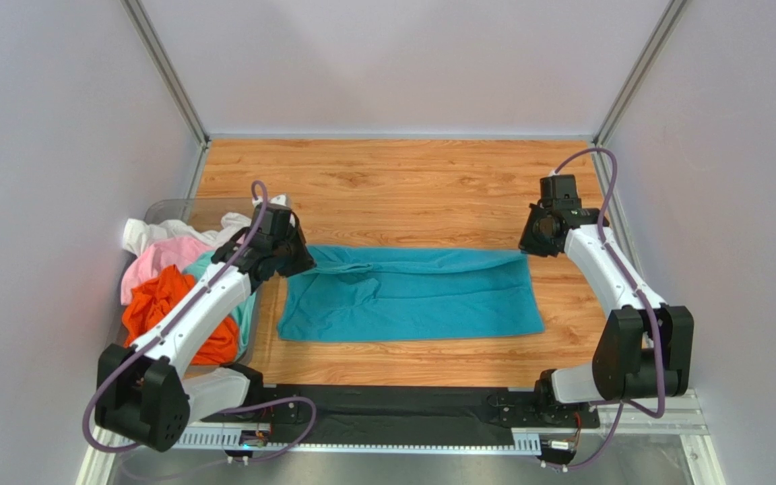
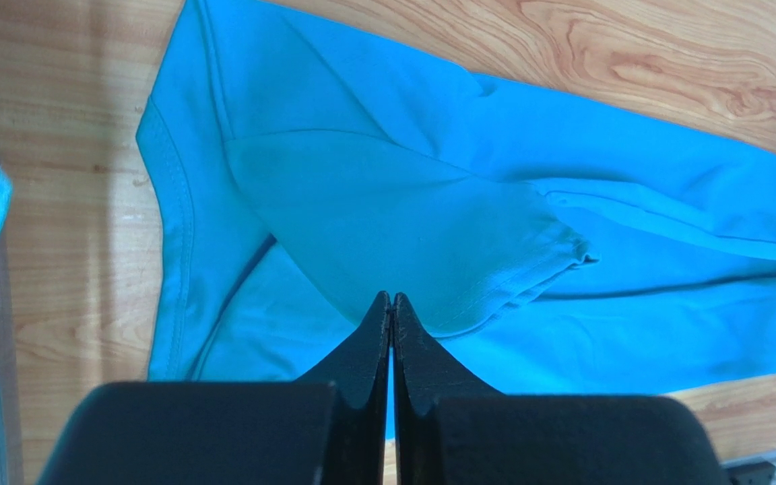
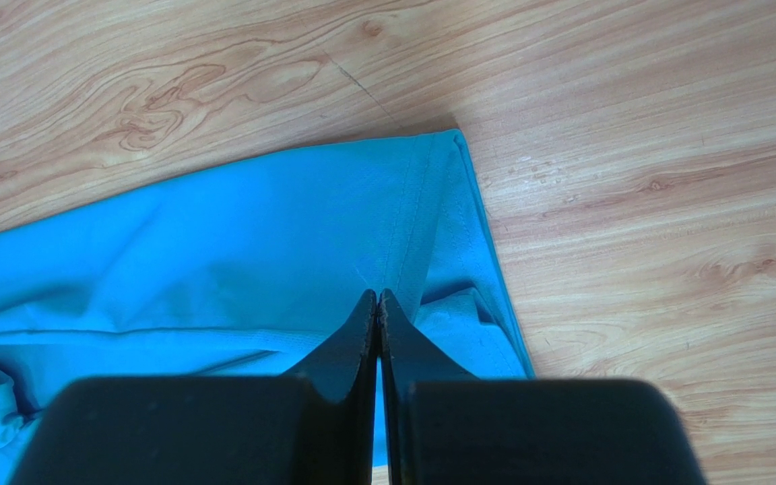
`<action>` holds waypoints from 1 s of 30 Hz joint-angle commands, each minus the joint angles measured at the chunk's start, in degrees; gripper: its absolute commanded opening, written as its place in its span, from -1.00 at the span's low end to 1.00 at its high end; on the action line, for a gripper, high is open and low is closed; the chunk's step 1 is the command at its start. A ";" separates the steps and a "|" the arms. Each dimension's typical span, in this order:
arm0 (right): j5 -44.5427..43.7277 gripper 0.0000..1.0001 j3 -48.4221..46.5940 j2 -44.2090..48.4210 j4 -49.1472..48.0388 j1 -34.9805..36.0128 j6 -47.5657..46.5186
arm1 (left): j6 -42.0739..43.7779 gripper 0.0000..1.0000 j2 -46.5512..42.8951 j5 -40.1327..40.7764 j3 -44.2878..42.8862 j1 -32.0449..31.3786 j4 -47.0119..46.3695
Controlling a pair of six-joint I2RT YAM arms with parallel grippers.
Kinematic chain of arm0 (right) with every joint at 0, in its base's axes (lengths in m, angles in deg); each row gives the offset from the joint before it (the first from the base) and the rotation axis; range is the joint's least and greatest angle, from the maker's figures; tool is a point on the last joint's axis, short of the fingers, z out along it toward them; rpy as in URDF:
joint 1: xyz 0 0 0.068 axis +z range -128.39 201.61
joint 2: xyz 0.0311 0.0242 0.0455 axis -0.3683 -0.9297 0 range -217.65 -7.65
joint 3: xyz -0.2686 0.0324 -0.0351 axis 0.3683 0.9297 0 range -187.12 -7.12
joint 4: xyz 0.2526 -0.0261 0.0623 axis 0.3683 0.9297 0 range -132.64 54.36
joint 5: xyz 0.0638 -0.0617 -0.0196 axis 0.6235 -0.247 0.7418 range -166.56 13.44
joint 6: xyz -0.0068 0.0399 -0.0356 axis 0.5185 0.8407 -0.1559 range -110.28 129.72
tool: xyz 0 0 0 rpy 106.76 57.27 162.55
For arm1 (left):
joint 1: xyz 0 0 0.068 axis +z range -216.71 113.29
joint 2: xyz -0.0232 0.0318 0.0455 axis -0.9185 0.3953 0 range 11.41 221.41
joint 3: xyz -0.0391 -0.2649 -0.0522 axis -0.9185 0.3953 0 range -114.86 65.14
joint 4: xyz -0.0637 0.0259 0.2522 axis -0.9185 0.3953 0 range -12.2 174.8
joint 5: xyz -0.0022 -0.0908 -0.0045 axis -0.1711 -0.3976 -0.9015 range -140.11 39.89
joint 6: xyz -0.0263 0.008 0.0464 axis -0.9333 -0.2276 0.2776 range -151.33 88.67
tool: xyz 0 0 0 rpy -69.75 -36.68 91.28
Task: Fold and stack the t-shirts
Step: Fold the tshirt
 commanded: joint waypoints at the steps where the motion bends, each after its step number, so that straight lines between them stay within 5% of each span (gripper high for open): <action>1: -1.03 -1.00 -0.17 2.33 -0.45 0.16 -0.32 | -1.97 -1.00 -4.61 0.80 1.42 -0.61 0.69; 14: -2.62 -1.00 -1.67 2.42 1.39 -0.02 -0.23 | -3.37 -1.00 -11.29 -0.68 3.97 -1.67 4.74; 24: -3.67 -0.99 7.98 3.65 -1.06 0.07 1.52 | -7.06 -1.00 -17.97 -3.68 16.01 -2.64 6.06; 30: -5.26 -0.69 13.71 4.70 -3.53 -0.01 3.29 | -7.59 -0.56 -19.74 -7.36 20.58 -2.64 6.41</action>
